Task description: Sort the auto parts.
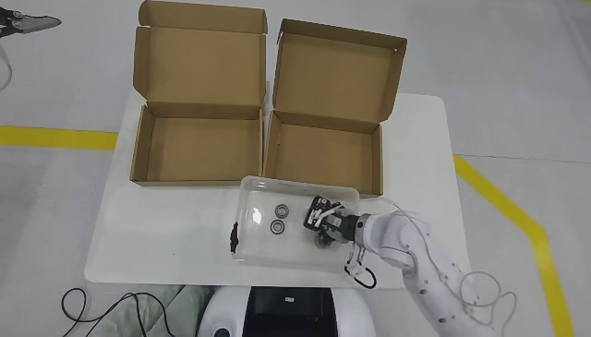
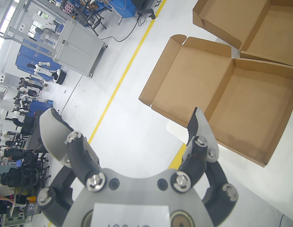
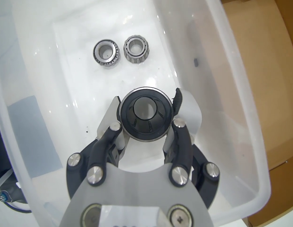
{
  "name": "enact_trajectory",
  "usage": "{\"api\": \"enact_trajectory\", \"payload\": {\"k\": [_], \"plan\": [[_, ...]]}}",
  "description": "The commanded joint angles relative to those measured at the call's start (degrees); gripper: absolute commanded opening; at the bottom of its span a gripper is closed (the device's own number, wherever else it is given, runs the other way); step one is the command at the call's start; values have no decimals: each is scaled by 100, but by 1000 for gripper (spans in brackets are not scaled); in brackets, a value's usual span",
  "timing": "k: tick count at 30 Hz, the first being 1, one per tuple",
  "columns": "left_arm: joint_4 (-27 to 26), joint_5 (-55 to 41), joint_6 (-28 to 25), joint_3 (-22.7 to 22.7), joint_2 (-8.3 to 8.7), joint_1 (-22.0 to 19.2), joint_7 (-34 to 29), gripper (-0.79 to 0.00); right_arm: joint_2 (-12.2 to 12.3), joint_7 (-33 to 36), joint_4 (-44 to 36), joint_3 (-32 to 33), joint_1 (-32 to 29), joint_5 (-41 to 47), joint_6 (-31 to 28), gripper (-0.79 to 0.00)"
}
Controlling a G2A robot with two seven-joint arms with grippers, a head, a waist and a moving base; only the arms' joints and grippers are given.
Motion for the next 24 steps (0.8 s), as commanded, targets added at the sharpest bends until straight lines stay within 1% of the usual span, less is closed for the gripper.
{"api": "enact_trajectory", "payload": {"k": [1, 8, 11, 12, 14, 17, 22, 24], "plan": [[0, 0, 0, 0, 0, 0, 0, 0, 21, -245, -53, 67, -59, 4, -5, -785], [0, 0, 0, 0, 0, 0, 0, 0, 88, -1226, -88, 260, -226, 72, -168, -785], [0, 0, 0, 0, 0, 0, 0, 0, 92, -1961, -15, 282, -232, 318, -349, -785], [0, 0, 0, 0, 0, 0, 0, 0, 94, -2084, 49, 290, -200, 295, -346, -785], [0, 0, 0, 0, 0, 0, 0, 0, 78, -2601, 99, 234, -134, 478, -480, -785], [0, 0, 0, 0, 0, 0, 0, 0, 56, -3207, 228, 159, 5, 525, -573, -785], [0, 0, 0, 0, 0, 0, 0, 0, 14, -4206, 399, 30, 331, 512, -812, -785], [0, 0, 0, 0, 0, 0, 0, 0, 0, -4575, 431, 14, 465, 412, -800, -785]]}}
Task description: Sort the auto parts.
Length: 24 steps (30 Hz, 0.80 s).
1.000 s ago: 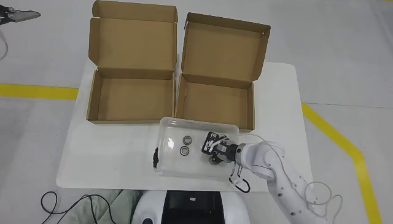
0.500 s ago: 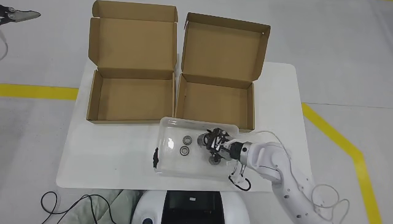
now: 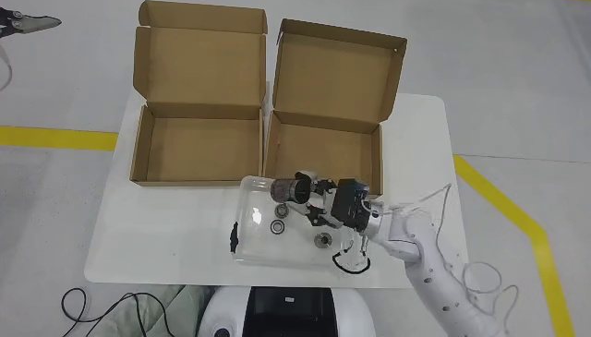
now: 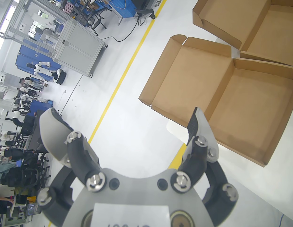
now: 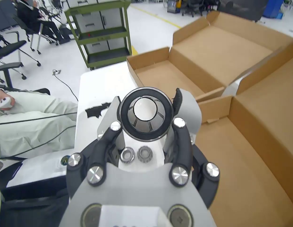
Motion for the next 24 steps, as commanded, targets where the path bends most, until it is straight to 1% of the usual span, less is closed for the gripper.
{"api": "enact_trajectory", "payload": {"k": [1, 6, 11, 14, 16, 19, 24], "plan": [[0, 0, 0, 0, 0, 0, 0, 0, -13, -373, 8, -10, 123, -115, 44, -785], [0, 0, 0, 0, 0, 0, 0, 0, -41, -1133, -75, -33, 394, -527, 294, -785], [0, 0, 0, 0, 0, 0, 0, 0, -58, -1670, -236, -4, 625, -647, 399, -785], [0, 0, 0, 0, 0, 0, 0, 0, -61, -1950, -287, 57, 763, -542, 324, -785], [0, 0, 0, 0, 0, 0, 0, 0, -70, -2258, -304, 75, 856, -330, 151, -785], [0, 0, 0, 0, 0, 0, 0, 0, -80, -2485, -245, 117, 993, -197, 80, -785], [0, 0, 0, 0, 0, 0, 0, 0, -108, -2651, -247, 144, 1207, -104, 181, -785]]}}
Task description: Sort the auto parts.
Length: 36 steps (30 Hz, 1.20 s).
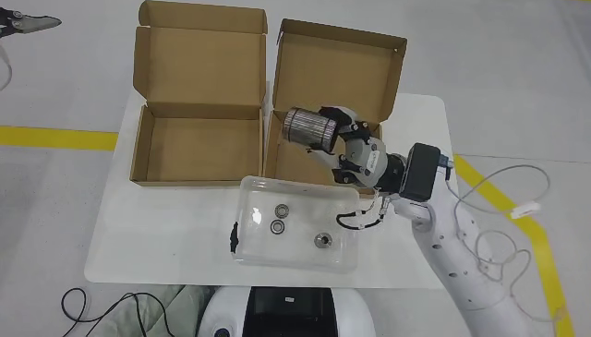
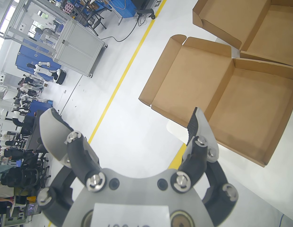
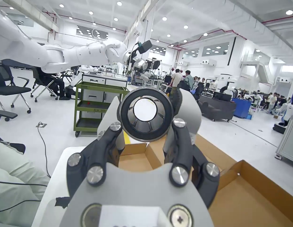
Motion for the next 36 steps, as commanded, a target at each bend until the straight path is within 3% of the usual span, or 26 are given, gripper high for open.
{"api": "enact_trajectory", "payload": {"k": [1, 14, 28, 36], "plan": [[0, 0, 0, 0, 0, 0, 0, 0, -12, -54, -44, -8, 87, 15, 29, -785], [0, 0, 0, 0, 0, 0, 0, 0, -109, 45, -356, -147, 581, 75, 358, -785], [0, 0, 0, 0, 0, 0, 0, 0, -108, 13, -415, -62, 508, -61, 347, -785], [0, 0, 0, 0, 0, 0, 0, 0, -53, 923, -304, -54, 297, -345, 222, -785]]}}
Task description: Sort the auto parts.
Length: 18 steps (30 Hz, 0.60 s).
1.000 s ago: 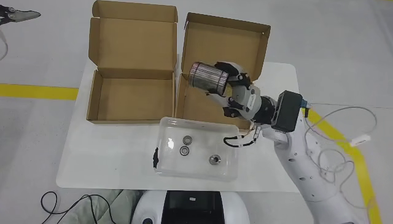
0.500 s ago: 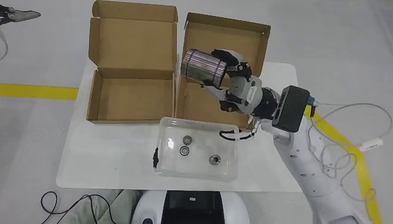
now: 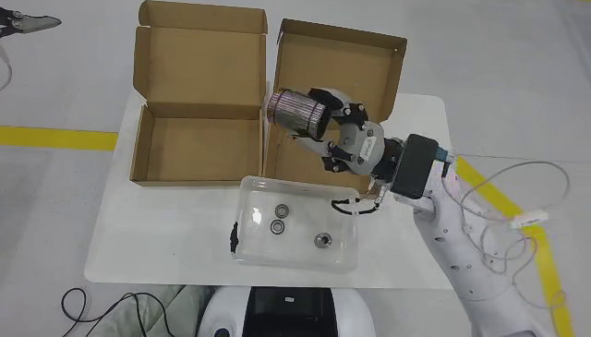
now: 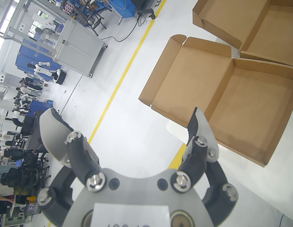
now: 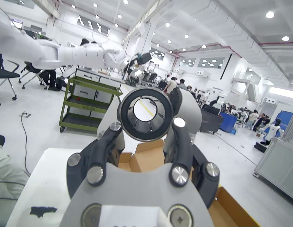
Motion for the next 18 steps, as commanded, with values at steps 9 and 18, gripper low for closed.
{"api": "enact_trajectory", "payload": {"k": [9, 18], "plan": [[0, 0, 0, 0, 0, 0, 0, 0, 83, 1313, 169, 38, -352, -62, -133, -785], [0, 0, 0, 0, 0, 0, 0, 0, 109, 2419, 557, -59, -483, 32, -37, -785]]}}
